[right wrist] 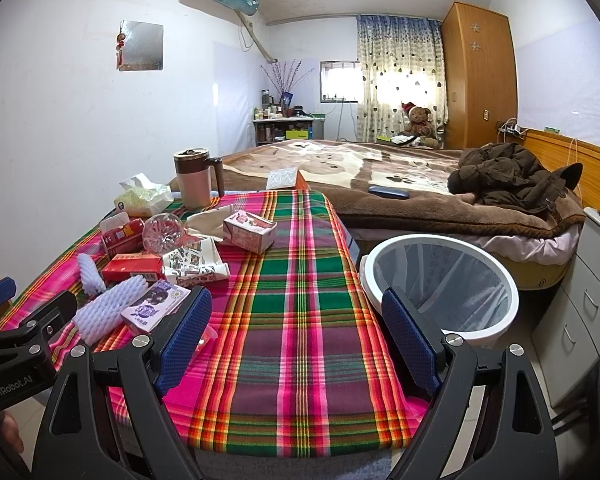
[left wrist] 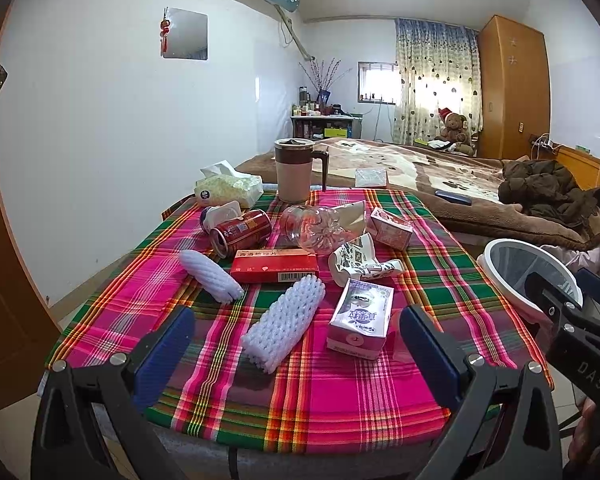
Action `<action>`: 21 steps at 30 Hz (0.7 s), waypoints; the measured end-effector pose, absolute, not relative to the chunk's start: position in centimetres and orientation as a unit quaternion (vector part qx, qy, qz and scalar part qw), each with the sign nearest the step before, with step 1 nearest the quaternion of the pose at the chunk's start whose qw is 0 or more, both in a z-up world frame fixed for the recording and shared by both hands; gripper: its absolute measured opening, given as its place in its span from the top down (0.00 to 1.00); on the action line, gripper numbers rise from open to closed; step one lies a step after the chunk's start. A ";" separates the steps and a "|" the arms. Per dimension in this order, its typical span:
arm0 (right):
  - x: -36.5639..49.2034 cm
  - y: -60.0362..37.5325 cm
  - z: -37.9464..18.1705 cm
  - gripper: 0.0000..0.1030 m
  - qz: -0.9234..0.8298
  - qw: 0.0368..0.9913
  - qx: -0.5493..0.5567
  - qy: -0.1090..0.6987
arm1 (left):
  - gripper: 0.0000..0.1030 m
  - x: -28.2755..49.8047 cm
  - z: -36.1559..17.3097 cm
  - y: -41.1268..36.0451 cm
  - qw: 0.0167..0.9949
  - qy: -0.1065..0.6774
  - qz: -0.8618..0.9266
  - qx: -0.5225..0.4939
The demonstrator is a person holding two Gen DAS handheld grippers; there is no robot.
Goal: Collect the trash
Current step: 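Grasp the white foam net sleeve with the left tool while the right tool grasps the clear plastic cup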
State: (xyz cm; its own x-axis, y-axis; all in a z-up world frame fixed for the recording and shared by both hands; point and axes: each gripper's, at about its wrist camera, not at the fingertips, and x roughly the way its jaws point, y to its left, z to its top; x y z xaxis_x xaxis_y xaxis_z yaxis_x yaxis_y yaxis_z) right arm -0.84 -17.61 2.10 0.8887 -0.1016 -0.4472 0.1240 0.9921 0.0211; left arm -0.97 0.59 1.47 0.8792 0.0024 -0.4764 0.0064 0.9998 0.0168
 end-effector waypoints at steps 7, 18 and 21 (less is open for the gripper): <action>-0.7 -17.6 2.1 0.14 -0.058 0.971 0.024 0.229 | 0.00 -0.6 1.3 1.0 0.968 0.250 0.002 0.010; 0.1 -16.9 1.6 0.14 -0.043 0.970 0.021 0.237 | 0.00 0.4 0.4 2.4 0.962 0.271 -0.008 0.008; 1.0 -16.7 0.8 0.14 -0.018 0.966 0.033 0.256 | 0.00 1.1 -0.2 3.5 0.958 0.285 -0.011 0.011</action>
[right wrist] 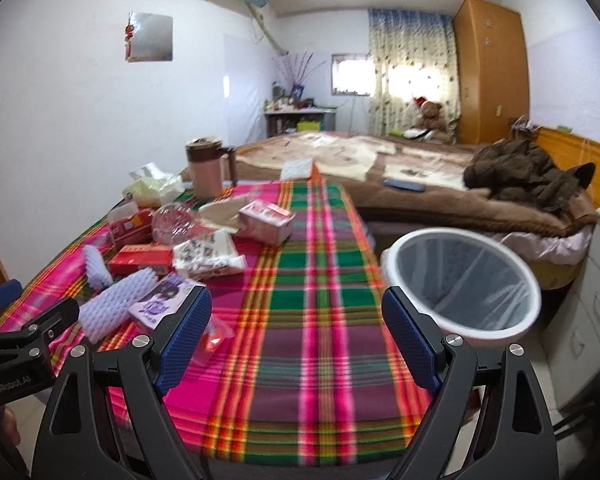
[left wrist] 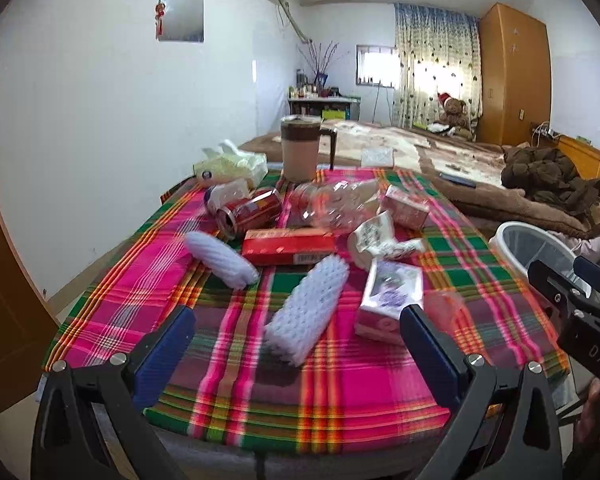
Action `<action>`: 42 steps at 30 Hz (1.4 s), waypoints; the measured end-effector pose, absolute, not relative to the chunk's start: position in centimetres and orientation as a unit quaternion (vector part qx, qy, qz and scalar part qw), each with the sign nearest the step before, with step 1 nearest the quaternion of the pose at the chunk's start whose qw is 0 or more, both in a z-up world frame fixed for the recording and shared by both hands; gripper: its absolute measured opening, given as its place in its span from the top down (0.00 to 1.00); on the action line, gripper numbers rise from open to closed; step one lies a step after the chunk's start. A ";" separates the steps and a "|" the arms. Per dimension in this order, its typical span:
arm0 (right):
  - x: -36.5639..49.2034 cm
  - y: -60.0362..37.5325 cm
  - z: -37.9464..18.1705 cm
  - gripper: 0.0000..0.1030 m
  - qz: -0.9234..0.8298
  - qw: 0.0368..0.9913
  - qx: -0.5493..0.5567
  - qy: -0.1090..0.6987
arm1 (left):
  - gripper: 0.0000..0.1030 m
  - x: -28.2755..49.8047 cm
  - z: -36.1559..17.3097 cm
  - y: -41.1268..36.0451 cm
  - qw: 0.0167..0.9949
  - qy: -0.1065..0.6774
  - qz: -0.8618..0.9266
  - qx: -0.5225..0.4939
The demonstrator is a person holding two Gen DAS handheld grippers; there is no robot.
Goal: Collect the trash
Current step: 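Grasp the white foam net sleeve with the left tool while the right tool grasps the clear plastic cup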
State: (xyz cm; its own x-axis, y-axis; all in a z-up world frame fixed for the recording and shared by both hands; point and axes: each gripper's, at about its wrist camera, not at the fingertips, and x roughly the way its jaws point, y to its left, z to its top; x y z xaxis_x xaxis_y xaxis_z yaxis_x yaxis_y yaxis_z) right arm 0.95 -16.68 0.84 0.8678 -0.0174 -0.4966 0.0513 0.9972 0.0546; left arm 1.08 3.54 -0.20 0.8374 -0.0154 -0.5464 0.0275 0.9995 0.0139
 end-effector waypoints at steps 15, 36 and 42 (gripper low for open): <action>4.0 -13.6 -3.1 0.33 0.038 0.938 0.053 0.342 | 0.12 4.7 -3.8 7.1 0.937 0.346 -0.050 -0.006; 6.1 -12.4 -4.5 0.53 0.045 0.924 0.053 0.375 | 0.35 9.9 -5.0 5.8 0.908 0.395 -0.140 0.001; 6.1 -12.8 -4.5 0.53 0.041 0.925 0.050 0.374 | 0.42 10.4 -5.5 4.9 0.899 0.410 -0.154 0.010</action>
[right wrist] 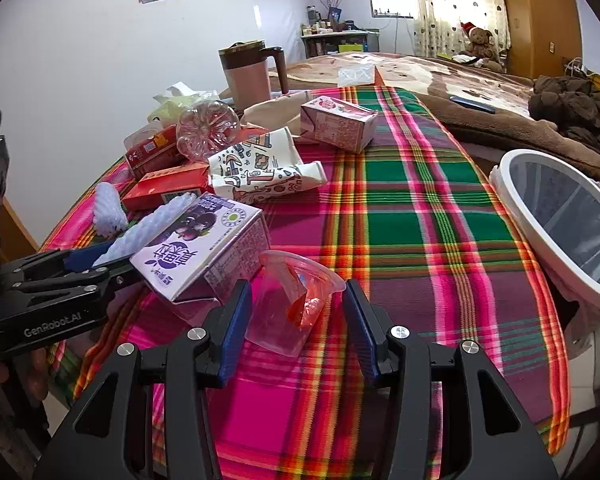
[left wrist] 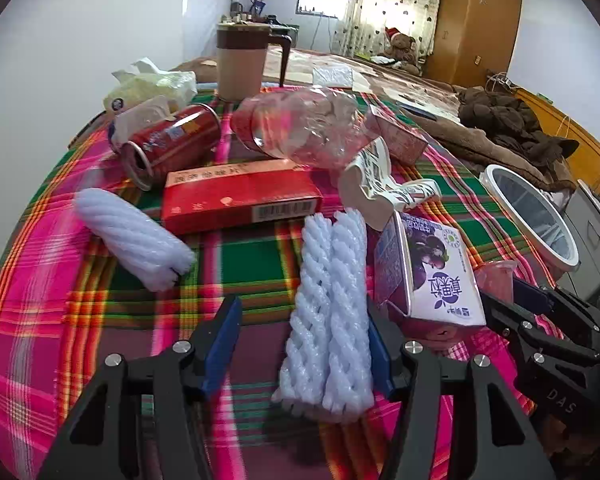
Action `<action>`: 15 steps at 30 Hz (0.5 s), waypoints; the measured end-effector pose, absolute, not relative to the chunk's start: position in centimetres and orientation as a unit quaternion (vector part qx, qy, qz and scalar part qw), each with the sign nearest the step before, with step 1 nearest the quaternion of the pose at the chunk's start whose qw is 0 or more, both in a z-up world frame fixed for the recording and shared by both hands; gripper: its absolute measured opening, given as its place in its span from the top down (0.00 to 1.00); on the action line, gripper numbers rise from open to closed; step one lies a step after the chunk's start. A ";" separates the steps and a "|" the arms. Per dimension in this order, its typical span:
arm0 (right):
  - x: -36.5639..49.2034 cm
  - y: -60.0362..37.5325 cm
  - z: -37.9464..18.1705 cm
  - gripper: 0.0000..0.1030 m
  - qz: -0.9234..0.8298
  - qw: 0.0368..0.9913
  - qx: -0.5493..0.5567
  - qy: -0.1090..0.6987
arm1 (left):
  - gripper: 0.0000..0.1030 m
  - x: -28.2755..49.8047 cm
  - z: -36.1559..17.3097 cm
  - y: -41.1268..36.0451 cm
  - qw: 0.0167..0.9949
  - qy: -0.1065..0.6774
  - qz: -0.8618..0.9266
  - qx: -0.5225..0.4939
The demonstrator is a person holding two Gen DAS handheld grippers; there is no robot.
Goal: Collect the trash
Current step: 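Grasp the white foam net sleeve with the left tool while the right tool grasps the clear plastic cup, then carry the foam sleeve with the left tool while the right tool carries the cup over the white bin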
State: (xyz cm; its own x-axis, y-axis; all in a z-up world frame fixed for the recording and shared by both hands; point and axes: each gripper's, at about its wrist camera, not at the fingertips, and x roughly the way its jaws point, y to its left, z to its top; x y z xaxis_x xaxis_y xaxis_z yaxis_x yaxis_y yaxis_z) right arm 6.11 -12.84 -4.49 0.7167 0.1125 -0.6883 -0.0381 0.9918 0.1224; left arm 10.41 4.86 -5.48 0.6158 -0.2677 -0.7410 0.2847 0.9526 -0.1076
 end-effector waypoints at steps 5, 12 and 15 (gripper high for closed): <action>6.2 -13.3 -4.4 0.53 0.038 0.926 0.053 0.372 | 0.59 10.8 -5.4 4.6 0.900 0.410 -0.149 0.008; 6.2 -13.8 -4.1 0.56 0.042 0.929 0.051 0.365 | 0.73 10.1 -4.9 4.8 0.907 0.399 -0.137 -0.005; 6.2 -14.0 -4.0 0.56 0.042 0.930 0.054 0.360 | 0.73 9.8 -4.2 5.1 0.913 0.385 -0.132 -0.013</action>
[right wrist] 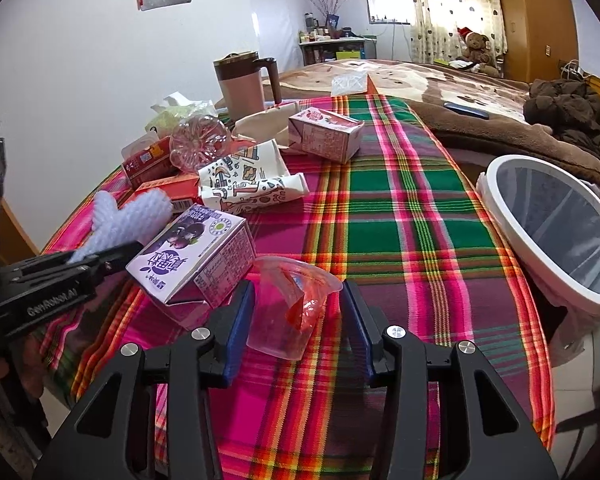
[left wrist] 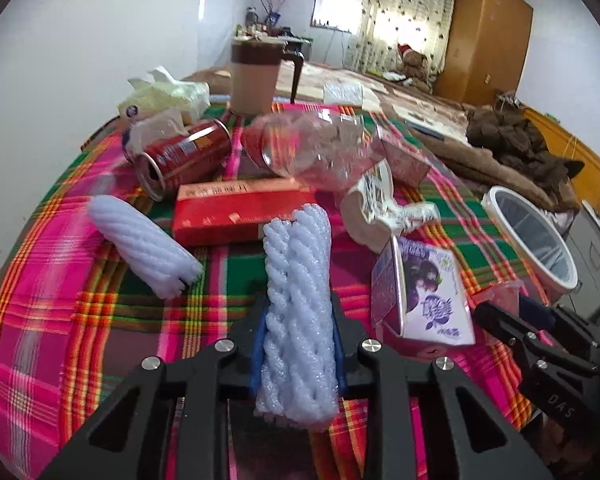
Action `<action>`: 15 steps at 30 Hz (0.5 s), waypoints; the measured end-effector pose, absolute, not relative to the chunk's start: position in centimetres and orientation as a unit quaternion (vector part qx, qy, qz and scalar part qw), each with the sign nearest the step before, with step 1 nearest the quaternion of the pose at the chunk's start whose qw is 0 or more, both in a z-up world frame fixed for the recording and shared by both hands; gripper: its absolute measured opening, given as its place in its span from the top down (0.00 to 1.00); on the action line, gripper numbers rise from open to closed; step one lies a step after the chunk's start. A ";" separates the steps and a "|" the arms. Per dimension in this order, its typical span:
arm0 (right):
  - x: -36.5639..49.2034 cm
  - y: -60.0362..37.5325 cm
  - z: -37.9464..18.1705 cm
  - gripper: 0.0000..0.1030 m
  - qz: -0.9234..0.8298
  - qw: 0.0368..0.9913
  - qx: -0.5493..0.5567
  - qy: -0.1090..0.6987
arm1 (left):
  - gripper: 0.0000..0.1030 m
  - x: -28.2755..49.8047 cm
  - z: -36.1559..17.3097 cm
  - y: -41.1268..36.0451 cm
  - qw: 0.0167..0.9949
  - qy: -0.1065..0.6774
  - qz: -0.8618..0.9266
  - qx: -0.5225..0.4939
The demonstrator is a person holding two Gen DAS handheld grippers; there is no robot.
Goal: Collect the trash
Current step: 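Carry the foam sleeve with the left tool while the right tool carries the cup over the white bin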
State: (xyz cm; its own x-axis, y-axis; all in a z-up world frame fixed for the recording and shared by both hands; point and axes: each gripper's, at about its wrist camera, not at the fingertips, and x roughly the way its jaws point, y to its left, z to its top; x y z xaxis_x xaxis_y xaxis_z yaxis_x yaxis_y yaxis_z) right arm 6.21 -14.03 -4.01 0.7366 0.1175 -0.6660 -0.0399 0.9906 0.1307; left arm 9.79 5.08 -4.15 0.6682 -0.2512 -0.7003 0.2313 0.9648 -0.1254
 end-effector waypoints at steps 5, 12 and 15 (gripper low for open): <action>6.1 -14.6 -3.4 0.57 0.045 0.934 0.062 0.349 | 0.73 9.0 -2.8 4.9 0.920 0.368 -0.133 -0.012; 5.9 -15.8 -2.0 0.57 0.044 0.941 0.064 0.328 | 0.73 8.4 -0.9 3.5 0.926 0.349 -0.143 -0.018; 6.0 -16.7 -1.0 0.57 0.041 0.946 0.067 0.316 | 0.73 8.3 -0.2 2.4 0.927 0.343 -0.151 -0.014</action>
